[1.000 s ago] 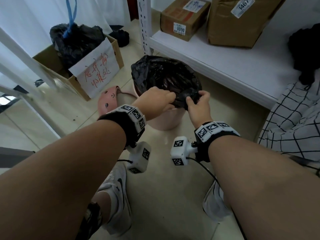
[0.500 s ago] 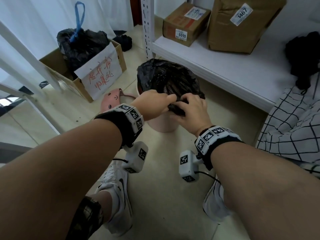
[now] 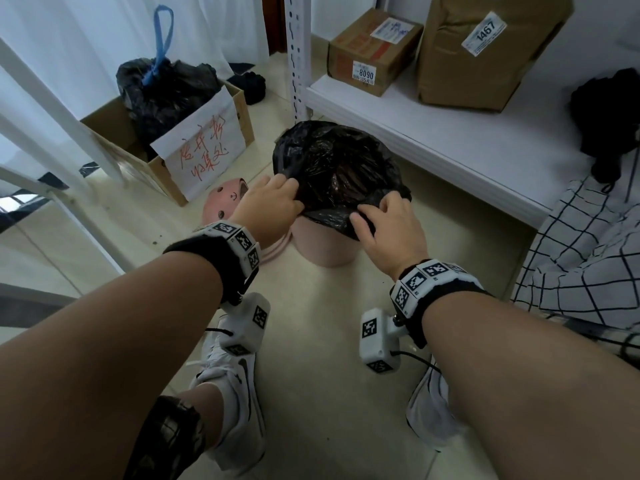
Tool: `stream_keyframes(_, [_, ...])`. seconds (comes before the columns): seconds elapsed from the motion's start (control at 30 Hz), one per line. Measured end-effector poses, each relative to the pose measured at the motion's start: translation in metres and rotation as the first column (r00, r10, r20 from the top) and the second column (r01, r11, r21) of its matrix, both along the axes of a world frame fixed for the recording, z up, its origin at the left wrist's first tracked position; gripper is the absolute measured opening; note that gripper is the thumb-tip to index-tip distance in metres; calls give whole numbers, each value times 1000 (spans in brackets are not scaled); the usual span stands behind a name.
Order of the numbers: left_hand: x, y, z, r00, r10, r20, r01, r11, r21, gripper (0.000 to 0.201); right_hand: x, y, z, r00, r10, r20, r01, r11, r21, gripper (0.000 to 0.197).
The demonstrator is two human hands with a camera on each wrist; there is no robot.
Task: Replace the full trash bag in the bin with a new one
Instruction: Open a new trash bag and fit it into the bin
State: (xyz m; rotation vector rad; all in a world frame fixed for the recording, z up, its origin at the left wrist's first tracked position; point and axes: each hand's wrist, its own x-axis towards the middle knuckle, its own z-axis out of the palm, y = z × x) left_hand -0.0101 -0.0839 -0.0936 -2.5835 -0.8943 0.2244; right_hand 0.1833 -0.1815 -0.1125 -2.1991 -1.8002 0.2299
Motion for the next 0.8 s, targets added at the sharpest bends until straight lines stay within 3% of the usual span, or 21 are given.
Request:
stream_keyframes(0.07, [3, -1, 1, 999, 9, 42, -8, 1000, -30, 10, -7, 7, 0, 993, 57, 99, -62, 997, 41, 38])
stream_keyframes(0.2, [9, -6, 3, 992, -67, 104, 70, 997, -29, 6, -22, 22, -5, 954, 252, 162, -239, 966, -96, 33])
stream_keyframes(0.3, [8, -6, 4, 991, -107, 75, 108, 994, -18, 9, -23, 26, -5, 950, 233, 209, -215, 971, -107, 30])
stream_keyframes(0.4, [0, -3, 2, 995, 70, -73, -80, 986, -144, 21, -7, 20, -2, 947, 188, 261, -157, 979, -132, 28])
stream_keyframes(0.47, [-2, 1, 3, 969, 208, -130, -238, 924, -299, 33, 8, 15, 0, 944, 199, 262, -157, 972, -172, 30])
stream_keyframes(0.53, [3, 0, 12, 945, 313, -97, -323, 832, -451, 37, 17, 10, 5, 955, 203, 216, -160, 967, -200, 30])
stream_keyframes(0.57, [7, 1, 15, 926, 378, -16, -335, 801, -497, 36, 17, 9, 7, 962, 195, 193, -158, 968, -193, 36])
stream_keyframes(0.6, [10, 1, 19, 878, 467, 105, -341, 764, -549, 34, 15, 8, 9, 967, 186, 172, -156, 972, -175, 44])
stream_keyframes(0.7, [16, 6, 21, 626, 673, 394, -330, 687, -648, 23, -2, 15, 13, 978, 179, 108, -163, 977, -140, 58])
stream_keyframes(0.77, [17, 10, 15, 477, 764, 433, -332, 614, -716, 20, -19, 24, 13, 966, 229, 123, -207, 964, -169, 53])
stream_keyframes(0.8, [17, 14, 8, 407, 810, 423, -316, 559, -766, 29, -26, 27, 11, 955, 262, 137, -236, 955, -181, 46])
